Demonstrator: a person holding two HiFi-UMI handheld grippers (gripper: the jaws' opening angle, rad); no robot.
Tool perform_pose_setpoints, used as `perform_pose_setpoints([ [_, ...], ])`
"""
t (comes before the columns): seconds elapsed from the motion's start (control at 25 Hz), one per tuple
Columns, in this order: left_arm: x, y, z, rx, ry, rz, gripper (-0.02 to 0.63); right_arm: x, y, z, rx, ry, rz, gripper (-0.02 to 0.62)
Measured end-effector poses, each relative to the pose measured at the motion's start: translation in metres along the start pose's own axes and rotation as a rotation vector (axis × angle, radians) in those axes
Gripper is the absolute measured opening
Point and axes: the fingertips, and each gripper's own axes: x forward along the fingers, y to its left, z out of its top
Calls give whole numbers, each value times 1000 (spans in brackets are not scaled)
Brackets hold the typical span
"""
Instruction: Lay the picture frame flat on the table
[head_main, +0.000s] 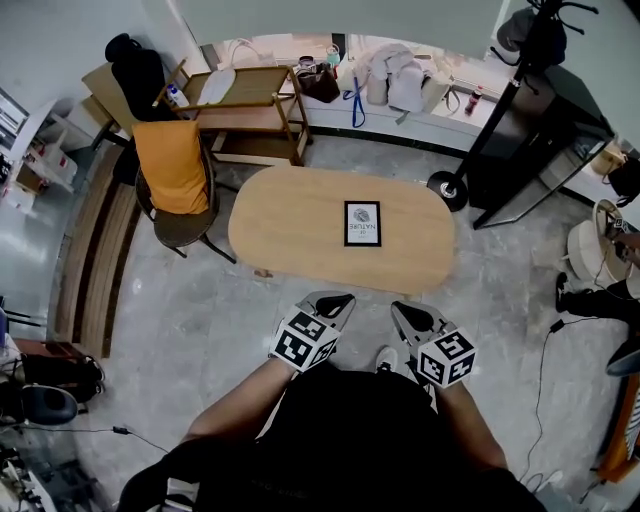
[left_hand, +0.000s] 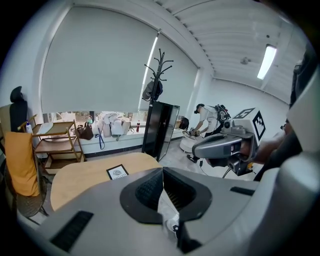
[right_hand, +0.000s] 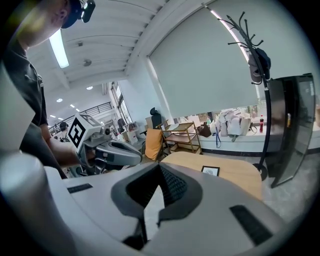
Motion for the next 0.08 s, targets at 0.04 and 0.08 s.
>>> perform_pose_setpoints([
  [0.04,1,0,1,-1,-2,1,5,0,-2,1,-1,-2,-2,0],
  [0.08,2,-1,3,-2,-3,1,5,-1,-4,3,-3,-4,-4,0],
])
